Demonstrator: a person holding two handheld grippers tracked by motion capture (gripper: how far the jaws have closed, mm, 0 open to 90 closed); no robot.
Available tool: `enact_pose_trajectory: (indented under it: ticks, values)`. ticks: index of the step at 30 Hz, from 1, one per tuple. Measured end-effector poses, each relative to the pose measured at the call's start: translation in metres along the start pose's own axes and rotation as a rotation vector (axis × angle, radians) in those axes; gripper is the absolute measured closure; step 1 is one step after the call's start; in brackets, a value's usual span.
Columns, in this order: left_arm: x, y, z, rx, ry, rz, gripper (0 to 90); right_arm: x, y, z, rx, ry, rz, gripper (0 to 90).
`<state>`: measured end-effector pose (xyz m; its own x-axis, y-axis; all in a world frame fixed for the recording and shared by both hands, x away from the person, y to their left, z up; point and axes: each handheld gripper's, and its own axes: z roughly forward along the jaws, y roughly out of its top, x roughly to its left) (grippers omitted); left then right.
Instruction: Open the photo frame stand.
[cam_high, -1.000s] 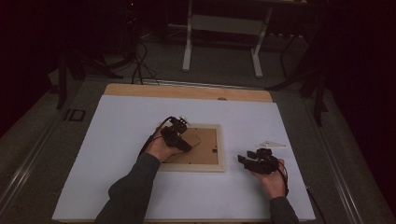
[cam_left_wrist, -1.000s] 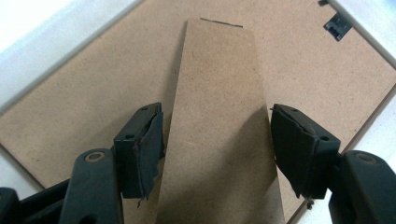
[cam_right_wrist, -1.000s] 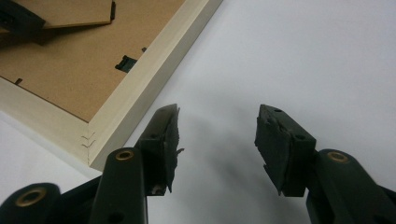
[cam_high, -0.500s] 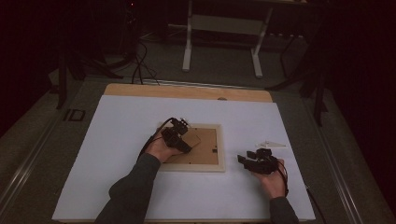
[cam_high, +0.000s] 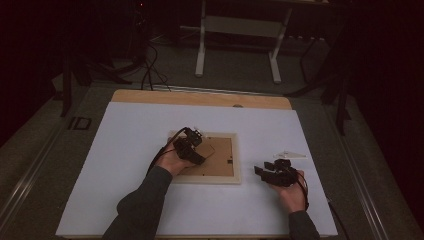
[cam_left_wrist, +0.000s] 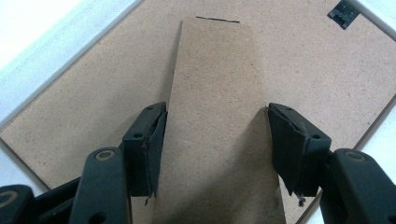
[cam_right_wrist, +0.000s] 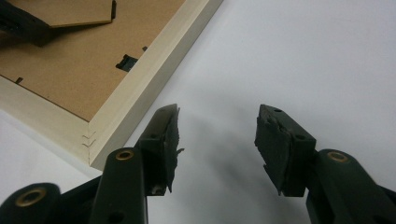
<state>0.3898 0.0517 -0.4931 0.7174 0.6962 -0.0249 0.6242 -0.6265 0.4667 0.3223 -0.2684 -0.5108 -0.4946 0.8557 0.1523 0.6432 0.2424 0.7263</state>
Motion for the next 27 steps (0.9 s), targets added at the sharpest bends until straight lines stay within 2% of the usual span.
enact_pose_trajectory:
  ticks: [10,27]
  values:
    - [-0.004,-0.003,-0.001,-0.024,0.036,0.005,41.1,0.0,0.001,-0.001,-0.004,-0.001,-0.002,48.7]
    - [-0.017,-0.009,-0.007,-0.075,0.122,0.04,41.1,0.001,0.003,-0.002,-0.018,0.005,-0.003,48.8]
